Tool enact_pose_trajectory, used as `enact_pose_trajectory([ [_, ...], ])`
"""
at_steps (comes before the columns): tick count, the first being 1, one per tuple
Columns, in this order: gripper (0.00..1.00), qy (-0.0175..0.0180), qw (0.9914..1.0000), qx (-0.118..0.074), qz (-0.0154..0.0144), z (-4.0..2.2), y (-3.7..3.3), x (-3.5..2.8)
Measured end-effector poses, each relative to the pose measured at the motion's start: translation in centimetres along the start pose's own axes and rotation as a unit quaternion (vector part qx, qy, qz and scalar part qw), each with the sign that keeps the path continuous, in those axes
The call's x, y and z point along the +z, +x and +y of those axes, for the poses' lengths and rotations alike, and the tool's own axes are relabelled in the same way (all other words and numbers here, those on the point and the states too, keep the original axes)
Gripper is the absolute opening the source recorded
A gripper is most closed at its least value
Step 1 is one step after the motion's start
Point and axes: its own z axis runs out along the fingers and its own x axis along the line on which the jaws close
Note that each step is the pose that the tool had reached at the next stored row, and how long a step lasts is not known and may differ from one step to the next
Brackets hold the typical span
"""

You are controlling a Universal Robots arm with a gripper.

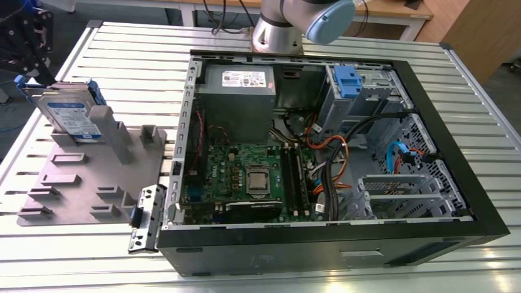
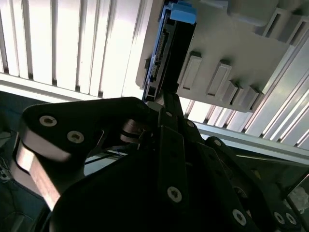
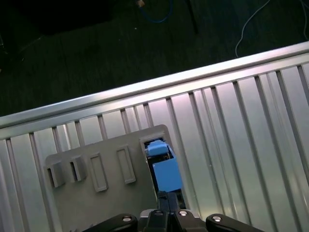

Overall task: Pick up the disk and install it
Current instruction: 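Pick up the disk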

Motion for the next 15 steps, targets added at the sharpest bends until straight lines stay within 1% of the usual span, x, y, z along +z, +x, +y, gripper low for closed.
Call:
enact_pose_trajectory([
  [4,0.11,-0.0004,0.99986,-0.017,0.0001,0.0,-0.01,-0.03],
  [7,0.11,-0.0009,0.99956,-0.03,-0.0001,0.01,-0.01,-0.06],
  [8,0.11,-0.0011,0.99936,-0.036,0.0001,0.0,0.0,-0.07],
  [11,0.11,-0.0017,0.99839,-0.057,0.0011,0.0,0.0,-0.08],
  [13,0.11,-0.0018,0.99805,-0.062,0.0013,-0.02,-0.01,-0.08],
  [15,0.11,-0.0018,0.99799,-0.063,0.0014,-0.07,-0.03,-0.08],
])
